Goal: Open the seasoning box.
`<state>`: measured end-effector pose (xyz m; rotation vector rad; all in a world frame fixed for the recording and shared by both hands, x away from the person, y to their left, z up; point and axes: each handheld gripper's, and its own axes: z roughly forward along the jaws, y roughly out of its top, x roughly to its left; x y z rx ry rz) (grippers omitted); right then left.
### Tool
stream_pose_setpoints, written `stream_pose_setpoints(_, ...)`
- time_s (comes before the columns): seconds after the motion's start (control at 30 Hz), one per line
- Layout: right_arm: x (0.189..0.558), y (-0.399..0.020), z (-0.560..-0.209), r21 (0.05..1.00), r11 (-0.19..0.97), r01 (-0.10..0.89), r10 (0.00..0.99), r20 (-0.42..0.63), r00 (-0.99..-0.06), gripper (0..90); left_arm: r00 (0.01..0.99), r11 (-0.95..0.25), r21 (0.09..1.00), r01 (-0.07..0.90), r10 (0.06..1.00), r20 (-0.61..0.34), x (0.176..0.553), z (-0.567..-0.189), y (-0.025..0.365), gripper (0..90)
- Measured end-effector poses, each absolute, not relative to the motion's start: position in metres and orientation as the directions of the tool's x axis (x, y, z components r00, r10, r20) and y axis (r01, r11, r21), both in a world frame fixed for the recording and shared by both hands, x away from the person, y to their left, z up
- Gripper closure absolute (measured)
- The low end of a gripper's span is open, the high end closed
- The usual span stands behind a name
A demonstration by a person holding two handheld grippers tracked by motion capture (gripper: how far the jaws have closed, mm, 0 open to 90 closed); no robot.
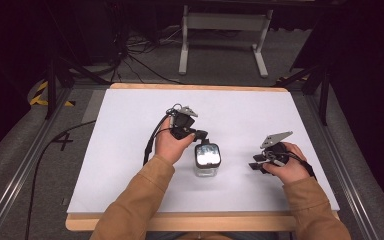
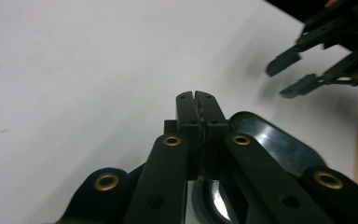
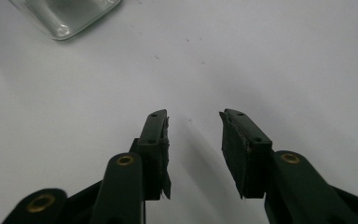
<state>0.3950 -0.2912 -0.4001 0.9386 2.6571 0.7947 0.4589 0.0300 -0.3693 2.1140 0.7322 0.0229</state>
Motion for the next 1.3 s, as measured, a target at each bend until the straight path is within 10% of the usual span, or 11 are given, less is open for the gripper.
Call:
stream_pose_setpoints(0.97,0.388,-0.274,-0.392,0.579,0.671,0.464,0.587,-0.032,-0.809,62.7,0.832,-0.444,0.744,0.5,0.484,-0.271,0.46,-0.368,0.028,90.0)
stream_pose_setpoints(1.3,0.374,-0.247,-0.379,0.701,0.619,0.354,0.491,0.006,-0.871,85.5,0.834,-0.442,0.745,0.5,0.478,-0.276,0.462,-0.369,0.029,90.0)
